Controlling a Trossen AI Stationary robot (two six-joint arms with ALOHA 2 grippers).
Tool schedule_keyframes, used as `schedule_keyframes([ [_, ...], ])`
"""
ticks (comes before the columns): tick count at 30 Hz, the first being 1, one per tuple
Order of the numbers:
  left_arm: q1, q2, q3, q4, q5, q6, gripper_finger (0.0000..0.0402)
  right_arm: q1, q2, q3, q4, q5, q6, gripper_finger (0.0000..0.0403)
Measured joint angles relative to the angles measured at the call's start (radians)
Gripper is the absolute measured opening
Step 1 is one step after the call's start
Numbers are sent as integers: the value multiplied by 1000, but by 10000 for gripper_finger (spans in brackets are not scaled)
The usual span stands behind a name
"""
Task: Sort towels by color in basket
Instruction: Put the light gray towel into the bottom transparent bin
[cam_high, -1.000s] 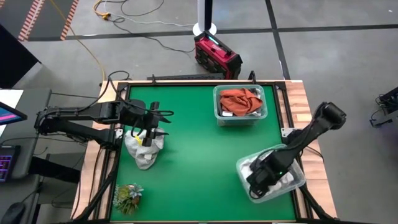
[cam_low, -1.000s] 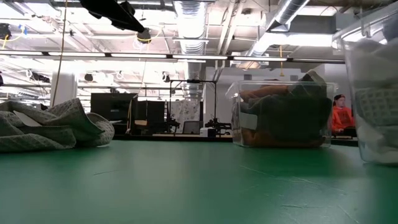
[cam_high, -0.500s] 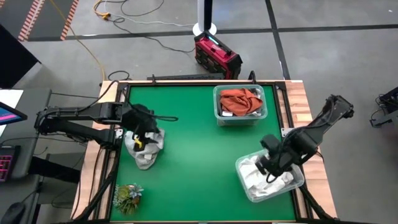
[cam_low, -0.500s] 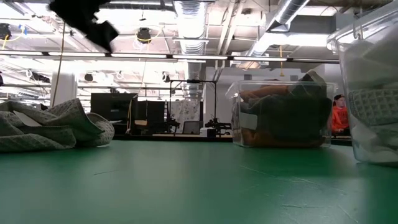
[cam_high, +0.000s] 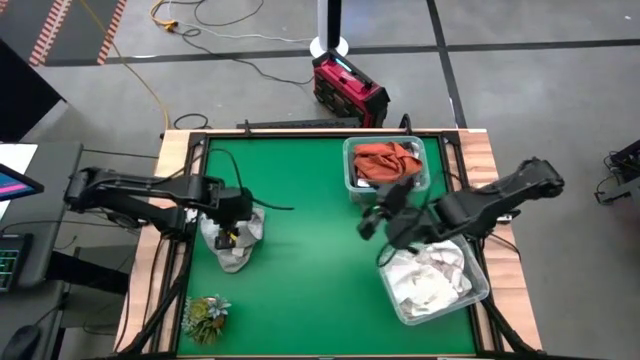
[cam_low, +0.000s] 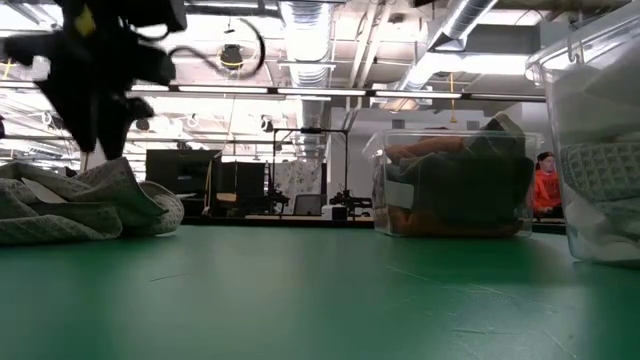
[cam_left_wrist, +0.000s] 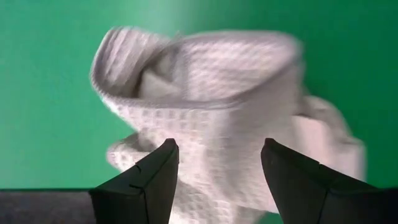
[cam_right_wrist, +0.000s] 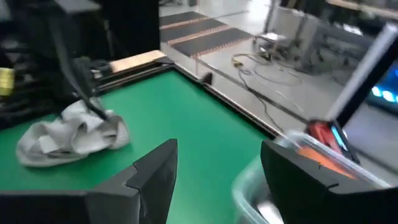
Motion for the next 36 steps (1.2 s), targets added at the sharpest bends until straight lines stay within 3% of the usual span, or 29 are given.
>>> schedule_keyframes([
  [5, 0, 59, -90, 90, -52, 2, 219, -65, 90, 0, 129, -147, -126, 260],
  [9, -18, 102, -72, 109, -65, 13, 207, -107, 127, 0, 128, -227, -129, 260],
  [13, -63, 79, -69, 161, -108, 56, 133, -118, 125, -10, 131, -247, -132, 260],
  [16, -77, 52, -68, 178, -134, 94, 38, -112, 123, -11, 125, -257, -142, 260],
  [18, -78, 28, -67, 186, -141, 100, 13, -103, 123, -12, 128, -257, -155, 260],
  [24, -78, -65, 3, 229, -174, 120, 3, -61, 126, -12, 134, -284, -206, 260],
  [29, -78, -163, 34, 482, -174, 253, 3, -31, 143, -12, 283, -340, -308, 260],
  [36, -78, -179, 35, 881, 36, 518, 3, -66, 243, -12, 668, -333, -678, 260],
])
